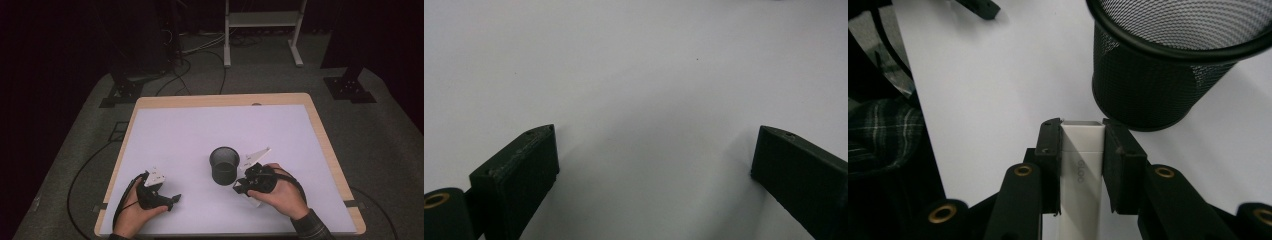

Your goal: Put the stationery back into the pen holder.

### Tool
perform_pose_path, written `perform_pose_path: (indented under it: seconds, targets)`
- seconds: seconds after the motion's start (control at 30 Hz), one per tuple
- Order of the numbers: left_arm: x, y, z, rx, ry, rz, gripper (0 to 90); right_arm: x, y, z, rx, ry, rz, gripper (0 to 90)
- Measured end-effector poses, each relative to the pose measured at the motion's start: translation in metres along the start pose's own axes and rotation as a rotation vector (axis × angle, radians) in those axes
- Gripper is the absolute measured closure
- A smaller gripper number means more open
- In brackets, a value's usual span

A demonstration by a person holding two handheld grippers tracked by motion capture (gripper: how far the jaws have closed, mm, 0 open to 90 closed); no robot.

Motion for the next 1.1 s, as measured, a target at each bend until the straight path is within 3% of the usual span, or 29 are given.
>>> perform_pose_path:
  seconds: [0.27,0.53,1.1]
  targets:
    - [0.000,0.000,0.000,0.002,-0.001,0.001,3.9,-0.024,0.002,-0.006,0.017,0.017,-0.058,70.2]
    - [0.000,0.000,0.000,0.002,-0.001,0.003,3.9,-0.036,0.002,-0.007,0.026,0.009,-0.109,70.3]
    - [0.000,0.000,0.000,0.002,-0.001,0.001,3.9,-0.084,-0.011,-0.005,-0.005,0.033,-0.212,70.3]
Point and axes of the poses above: each handheld gripper's, and its own axes: x roughly forward along the jaws, y roughly out of its underside, z roughly to its left, the point moved 6 cm from there along x, roughly forward along the jaws, and after that the axes turned 14 degrees about z, right-handed, at the moved point
